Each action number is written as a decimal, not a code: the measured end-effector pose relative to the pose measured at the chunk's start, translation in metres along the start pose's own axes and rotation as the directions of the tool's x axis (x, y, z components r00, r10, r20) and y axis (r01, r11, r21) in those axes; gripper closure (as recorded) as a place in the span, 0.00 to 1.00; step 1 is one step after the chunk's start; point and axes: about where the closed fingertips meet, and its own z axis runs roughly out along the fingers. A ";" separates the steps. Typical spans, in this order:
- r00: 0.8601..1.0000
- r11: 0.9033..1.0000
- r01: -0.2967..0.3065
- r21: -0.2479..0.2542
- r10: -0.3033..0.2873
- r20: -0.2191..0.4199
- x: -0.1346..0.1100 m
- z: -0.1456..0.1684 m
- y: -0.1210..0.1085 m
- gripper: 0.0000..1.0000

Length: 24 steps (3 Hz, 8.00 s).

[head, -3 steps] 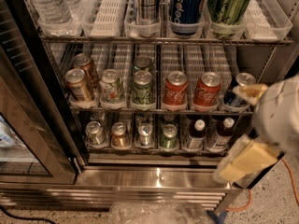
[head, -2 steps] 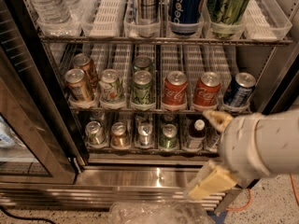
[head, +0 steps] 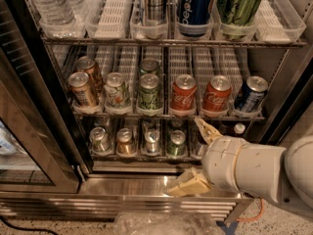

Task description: Pick blue plastic bottle from bottom shelf of fridge

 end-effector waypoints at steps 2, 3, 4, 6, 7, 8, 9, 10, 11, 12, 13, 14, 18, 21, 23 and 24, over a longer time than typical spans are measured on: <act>0.997 0.992 -0.075 0.102 0.071 0.039 0.031 0.020 -0.009 0.00; 0.969 0.948 -0.233 0.217 0.209 0.129 0.066 0.032 -0.021 0.00; 0.938 0.880 -0.340 0.330 0.292 0.187 0.099 0.028 -0.031 0.00; 0.920 0.768 -0.391 0.508 0.313 0.235 0.132 -0.004 -0.040 0.00; 0.916 0.763 -0.402 0.507 0.321 0.242 0.133 -0.003 -0.041 0.00; 0.907 0.723 -0.420 0.548 0.316 0.278 0.137 -0.005 -0.048 0.00; 0.895 0.655 -0.444 0.611 0.295 0.333 0.145 -0.004 -0.059 0.00; 0.872 0.614 -0.484 0.623 0.277 0.404 0.167 0.005 -0.058 0.00; 0.844 0.590 -0.529 0.610 0.287 0.454 0.186 0.014 -0.052 0.00; 0.815 0.571 -0.572 0.588 0.313 0.488 0.209 0.023 -0.043 0.00; 0.810 0.572 -0.579 0.582 0.323 0.489 0.210 0.025 -0.044 0.00; 0.796 0.556 -0.598 0.577 0.327 0.509 0.226 0.035 -0.054 0.00; 0.784 0.492 -0.614 0.617 0.292 0.547 0.273 0.037 -0.075 0.19; 0.785 0.484 -0.614 0.623 0.295 0.544 0.275 0.041 -0.077 0.29; 0.785 0.440 -0.618 0.651 0.292 0.547 0.285 0.053 -0.101 0.33; 0.783 0.426 -0.620 0.659 0.286 0.552 0.288 0.060 -0.118 0.32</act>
Offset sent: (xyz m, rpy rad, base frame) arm 0.0285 -0.0560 -0.0216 0.4691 -0.2412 -0.5744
